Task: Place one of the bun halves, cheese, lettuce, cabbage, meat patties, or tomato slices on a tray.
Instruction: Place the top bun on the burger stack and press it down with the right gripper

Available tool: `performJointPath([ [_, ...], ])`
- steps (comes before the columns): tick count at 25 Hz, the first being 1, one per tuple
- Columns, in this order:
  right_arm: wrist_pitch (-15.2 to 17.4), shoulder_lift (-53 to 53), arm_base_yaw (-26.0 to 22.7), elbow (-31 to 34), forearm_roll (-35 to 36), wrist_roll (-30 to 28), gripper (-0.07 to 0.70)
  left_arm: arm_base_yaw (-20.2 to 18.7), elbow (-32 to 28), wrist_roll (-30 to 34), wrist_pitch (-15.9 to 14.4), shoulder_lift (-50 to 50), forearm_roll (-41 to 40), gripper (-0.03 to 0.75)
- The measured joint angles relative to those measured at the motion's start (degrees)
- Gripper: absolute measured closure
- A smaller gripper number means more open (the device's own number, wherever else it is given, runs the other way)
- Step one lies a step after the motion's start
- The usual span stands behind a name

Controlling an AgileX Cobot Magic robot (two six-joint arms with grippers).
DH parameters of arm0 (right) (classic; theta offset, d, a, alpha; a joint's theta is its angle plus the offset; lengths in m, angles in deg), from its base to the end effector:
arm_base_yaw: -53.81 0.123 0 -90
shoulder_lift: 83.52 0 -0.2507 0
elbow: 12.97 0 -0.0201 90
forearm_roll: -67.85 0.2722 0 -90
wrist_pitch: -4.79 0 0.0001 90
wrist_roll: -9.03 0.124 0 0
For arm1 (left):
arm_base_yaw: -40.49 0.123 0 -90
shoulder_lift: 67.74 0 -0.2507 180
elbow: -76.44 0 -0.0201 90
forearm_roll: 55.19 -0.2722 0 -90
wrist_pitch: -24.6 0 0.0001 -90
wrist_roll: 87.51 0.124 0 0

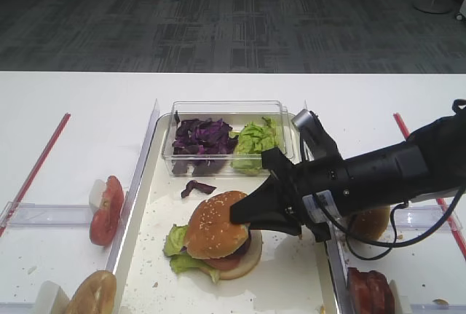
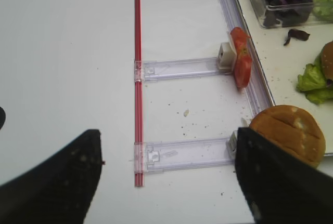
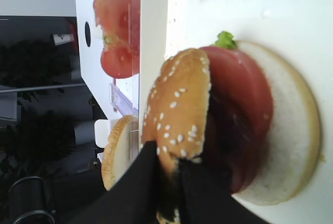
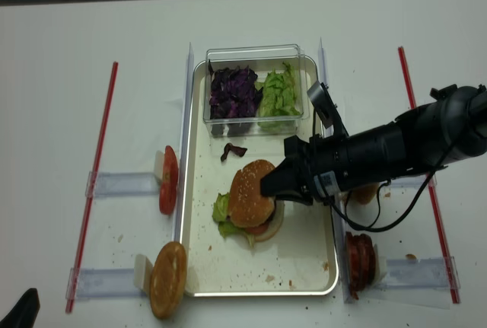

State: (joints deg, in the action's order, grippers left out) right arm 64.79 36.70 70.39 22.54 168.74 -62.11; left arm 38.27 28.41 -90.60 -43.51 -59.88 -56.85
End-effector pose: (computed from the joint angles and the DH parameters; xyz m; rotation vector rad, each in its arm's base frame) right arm 0.2577 0.1868 0.0517 -0.0233 2.5168 1.6592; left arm 0.0686 0.0007 0.2572 -0.0202 2.1638 -0.0180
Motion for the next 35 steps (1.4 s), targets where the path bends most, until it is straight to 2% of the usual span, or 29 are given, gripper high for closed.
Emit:
performJointPath([
  [12, -0.49, 0.0, 0.0, 0.0, 0.0, 0.0, 0.503, 0.0, 0.0, 0.0, 0.0, 0.0, 0.0, 0.223],
  [23, -0.76, 0.0, 0.0, 0.0, 0.22, -0.02, 0.371, 0.0, 0.0, 0.0, 0.0, 0.0, 0.0, 0.223],
  [31, 1.23, 0.0, 0.0, 0.0, 0.27, -0.02, 0.218, 0.0, 0.0, 0.0, 0.0, 0.0, 0.0, 0.223],
  [35, 1.83, 0.0, 0.0, 0.0, 0.27, -0.39, 0.2, 0.0, 0.0, 0.0, 0.0, 0.0, 0.0, 0.223],
])
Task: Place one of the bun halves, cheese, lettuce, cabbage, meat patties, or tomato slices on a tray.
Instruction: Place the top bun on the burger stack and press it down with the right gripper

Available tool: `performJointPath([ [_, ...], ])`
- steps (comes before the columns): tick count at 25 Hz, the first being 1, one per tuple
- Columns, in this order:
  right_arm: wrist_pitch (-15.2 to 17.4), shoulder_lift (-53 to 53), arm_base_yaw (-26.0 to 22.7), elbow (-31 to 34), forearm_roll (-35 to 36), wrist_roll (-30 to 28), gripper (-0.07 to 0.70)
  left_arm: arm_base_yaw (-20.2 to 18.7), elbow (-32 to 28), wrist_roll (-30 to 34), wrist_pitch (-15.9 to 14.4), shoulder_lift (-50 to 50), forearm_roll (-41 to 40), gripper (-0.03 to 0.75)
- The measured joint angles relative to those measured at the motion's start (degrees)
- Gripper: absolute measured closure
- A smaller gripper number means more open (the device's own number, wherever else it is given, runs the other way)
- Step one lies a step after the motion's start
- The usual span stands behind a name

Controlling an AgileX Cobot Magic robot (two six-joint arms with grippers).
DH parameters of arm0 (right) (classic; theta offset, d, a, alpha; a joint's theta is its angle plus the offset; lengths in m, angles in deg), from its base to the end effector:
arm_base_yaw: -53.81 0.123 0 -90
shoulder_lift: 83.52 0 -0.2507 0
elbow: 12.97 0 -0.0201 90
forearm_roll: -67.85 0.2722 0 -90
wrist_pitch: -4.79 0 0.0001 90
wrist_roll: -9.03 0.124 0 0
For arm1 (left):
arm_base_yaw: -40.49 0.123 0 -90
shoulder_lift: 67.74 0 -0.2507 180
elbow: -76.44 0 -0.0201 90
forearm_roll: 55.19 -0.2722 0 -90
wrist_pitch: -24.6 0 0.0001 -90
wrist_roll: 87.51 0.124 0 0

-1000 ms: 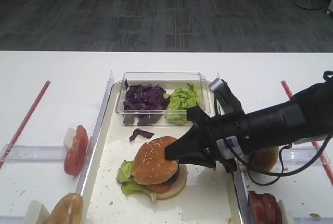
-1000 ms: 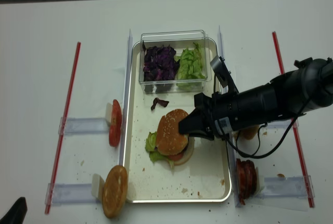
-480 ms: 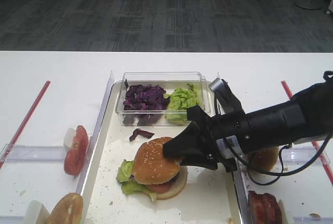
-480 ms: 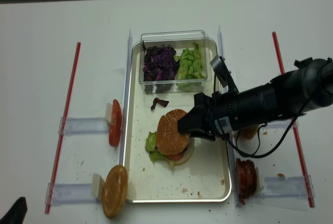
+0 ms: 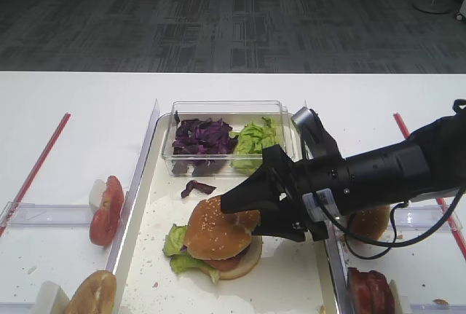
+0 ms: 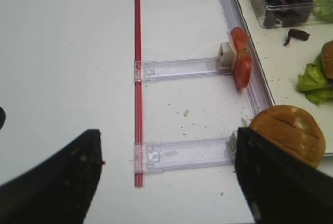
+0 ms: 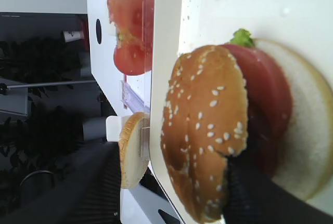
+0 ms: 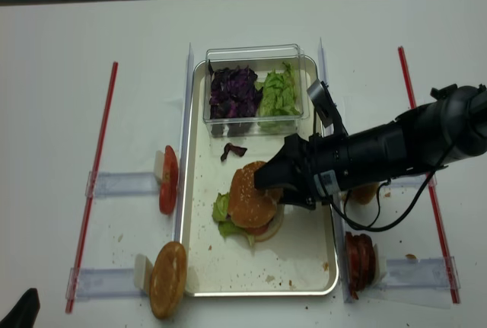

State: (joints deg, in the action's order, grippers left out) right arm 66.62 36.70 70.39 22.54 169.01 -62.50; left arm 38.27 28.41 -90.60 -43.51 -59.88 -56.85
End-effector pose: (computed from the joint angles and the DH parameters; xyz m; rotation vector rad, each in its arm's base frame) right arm 0.2566 0.1884 0.0552 -0.0373 2.4931 1.6997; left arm 0.0686 0.0007 0.2572 -0.0202 2.1638 -0.0180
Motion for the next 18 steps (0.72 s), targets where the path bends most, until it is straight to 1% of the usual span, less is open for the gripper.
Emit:
performJointPath([
  [5, 0.3, 0.0, -0.55, 0.0, 0.0, -0.12, 0.196, 0.0, 0.0, 0.0, 0.0, 0.0, 0.0, 0.223],
  [8, 1.17, 0.0, -2.59, 0.0, -0.65, -0.12, 0.196, 0.0, 0.0, 0.0, 0.0, 0.0, 0.0, 0.223],
  [12, 1.44, -0.52, -4.92, 0.0, -2.98, 0.27, 0.196, 0.0, 0.0, 0.0, 0.0, 0.0, 0.0, 0.223],
  [18, 1.72, -2.38, -5.22, 0.0, -4.2, 0.47, 0.195, 0.0, 0.0, 0.0, 0.0, 0.0, 0.04, 0.223],
])
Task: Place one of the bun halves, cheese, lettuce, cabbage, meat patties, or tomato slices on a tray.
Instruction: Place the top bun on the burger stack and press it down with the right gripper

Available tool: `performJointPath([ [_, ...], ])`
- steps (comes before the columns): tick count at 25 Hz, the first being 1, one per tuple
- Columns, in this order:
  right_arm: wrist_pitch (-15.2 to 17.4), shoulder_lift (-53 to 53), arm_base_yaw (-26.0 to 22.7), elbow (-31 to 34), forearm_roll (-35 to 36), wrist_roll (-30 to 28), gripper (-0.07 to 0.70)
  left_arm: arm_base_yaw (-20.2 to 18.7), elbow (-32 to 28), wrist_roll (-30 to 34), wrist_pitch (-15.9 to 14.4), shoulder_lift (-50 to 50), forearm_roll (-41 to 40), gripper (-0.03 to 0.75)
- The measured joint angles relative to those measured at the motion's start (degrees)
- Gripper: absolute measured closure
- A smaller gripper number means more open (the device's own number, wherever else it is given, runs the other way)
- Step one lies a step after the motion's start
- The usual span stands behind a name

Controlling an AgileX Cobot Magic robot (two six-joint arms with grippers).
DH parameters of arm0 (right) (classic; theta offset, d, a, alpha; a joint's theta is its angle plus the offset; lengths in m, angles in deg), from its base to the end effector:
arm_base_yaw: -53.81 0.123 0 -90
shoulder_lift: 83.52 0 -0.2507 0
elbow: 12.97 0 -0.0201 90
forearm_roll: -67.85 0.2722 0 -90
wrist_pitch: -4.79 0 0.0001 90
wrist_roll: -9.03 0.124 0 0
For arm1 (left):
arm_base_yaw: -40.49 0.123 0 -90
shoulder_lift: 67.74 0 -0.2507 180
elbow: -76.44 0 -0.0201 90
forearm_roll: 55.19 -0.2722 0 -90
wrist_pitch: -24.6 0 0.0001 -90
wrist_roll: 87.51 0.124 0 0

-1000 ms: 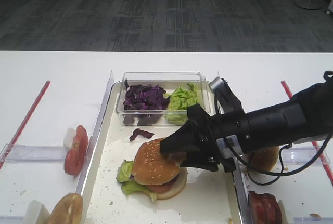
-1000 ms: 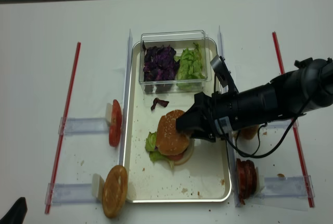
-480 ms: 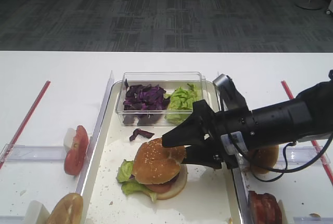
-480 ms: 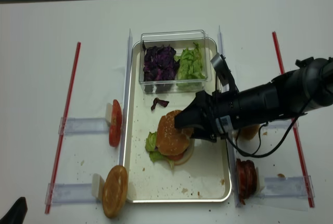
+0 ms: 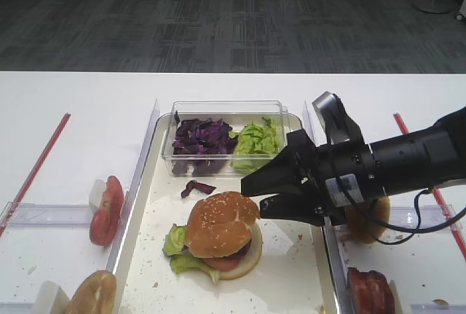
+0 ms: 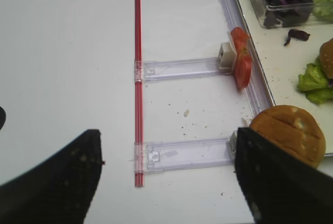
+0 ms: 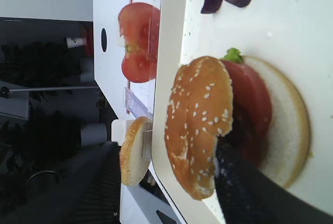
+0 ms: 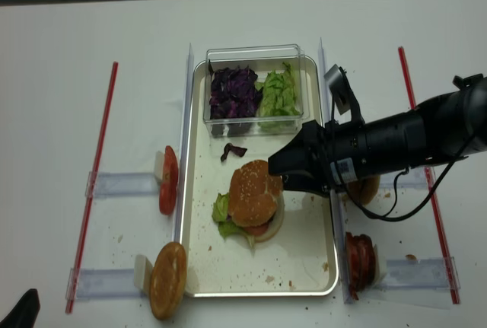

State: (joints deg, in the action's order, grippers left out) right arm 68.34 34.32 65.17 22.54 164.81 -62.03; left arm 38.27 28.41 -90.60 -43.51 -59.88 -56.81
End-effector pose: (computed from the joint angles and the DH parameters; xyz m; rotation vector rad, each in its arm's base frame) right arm 0.2664 0.1660 0.0672 -0.0498 2.4534 1.6861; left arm 0.0685 0.0006 0.2572 -0.0201 2.1638 -0.0189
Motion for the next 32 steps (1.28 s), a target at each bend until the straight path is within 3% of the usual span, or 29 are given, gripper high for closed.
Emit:
performJointPath([
  [15, -1.68, -0.48, 0.0, 0.0, -1.88, 0.24, 0.195, 0.0, 0.0, 0.0, 0.0, 0.0, 0.0, 0.223],
  [21, 0.11, -0.59, 0.0, -0.93, -2.8, 0.24, 0.194, 0.0, 0.0, 0.0, 0.0, 0.0, 0.0, 0.223],
  [25, 0.11, -2.99, 0.0, -3.13, -5.27, 0.13, 0.138, 0.0, 0.0, 0.0, 0.0, 0.0, 0.0, 0.223],
  [32, -0.2, -6.88, 0.0, -10.42, -15.55, 8.41, 0.069, 0.0, 0.0, 0.0, 0.0, 0.0, 0.0, 0.223],
])
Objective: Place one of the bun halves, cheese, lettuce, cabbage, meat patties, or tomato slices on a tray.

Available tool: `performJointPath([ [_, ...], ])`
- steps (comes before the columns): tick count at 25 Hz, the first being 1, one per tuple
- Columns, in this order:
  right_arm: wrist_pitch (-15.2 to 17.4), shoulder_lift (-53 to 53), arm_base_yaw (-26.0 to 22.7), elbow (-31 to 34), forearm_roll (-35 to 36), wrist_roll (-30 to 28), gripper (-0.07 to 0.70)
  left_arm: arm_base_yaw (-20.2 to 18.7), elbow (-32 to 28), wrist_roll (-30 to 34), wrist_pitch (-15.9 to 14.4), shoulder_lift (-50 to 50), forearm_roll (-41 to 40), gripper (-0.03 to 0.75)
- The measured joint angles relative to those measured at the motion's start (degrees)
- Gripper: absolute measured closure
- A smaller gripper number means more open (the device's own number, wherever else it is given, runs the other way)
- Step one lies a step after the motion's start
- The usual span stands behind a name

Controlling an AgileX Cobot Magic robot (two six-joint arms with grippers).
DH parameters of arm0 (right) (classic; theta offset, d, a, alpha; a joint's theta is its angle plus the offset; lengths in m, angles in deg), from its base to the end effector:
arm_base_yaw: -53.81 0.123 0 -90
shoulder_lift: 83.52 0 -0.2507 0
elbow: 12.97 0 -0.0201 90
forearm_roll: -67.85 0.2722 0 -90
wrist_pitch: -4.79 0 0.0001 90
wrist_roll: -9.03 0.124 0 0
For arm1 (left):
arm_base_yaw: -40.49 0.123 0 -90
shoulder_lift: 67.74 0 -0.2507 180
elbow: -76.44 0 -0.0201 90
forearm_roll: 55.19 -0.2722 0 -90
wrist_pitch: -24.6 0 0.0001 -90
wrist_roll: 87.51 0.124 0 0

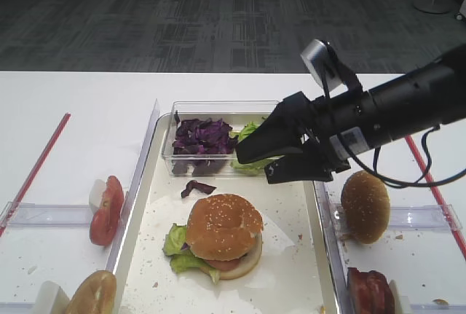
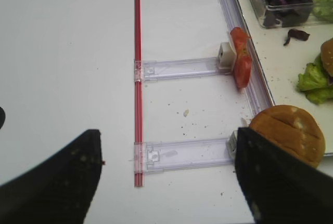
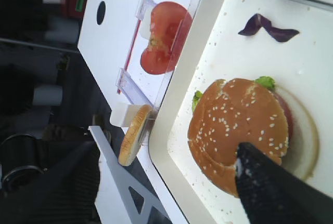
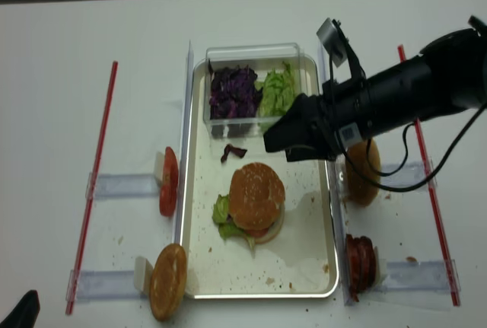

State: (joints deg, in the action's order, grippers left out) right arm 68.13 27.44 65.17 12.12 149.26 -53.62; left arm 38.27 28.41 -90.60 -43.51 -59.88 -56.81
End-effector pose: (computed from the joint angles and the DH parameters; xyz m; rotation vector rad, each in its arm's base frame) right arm 0.2918 0.1704 0.1236 -0.4140 2.4345 1.5520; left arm 0.0685 0.0006 0.2572 -0.0201 2.1638 -0.0189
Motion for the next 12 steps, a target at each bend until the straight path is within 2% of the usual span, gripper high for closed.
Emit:
performJointPath([
  [7, 0.11, -2.78, 0.0, -12.31, -20.72, 16.87, 0.062, 0.0, 0.0, 0.0, 0.0, 0.0, 0.0, 0.223],
  [12, 1.55, -2.78, 0.0, -19.77, -34.82, 27.75, 0.062, 0.0, 0.0, 0.0, 0.0, 0.0, 0.0, 0.223],
])
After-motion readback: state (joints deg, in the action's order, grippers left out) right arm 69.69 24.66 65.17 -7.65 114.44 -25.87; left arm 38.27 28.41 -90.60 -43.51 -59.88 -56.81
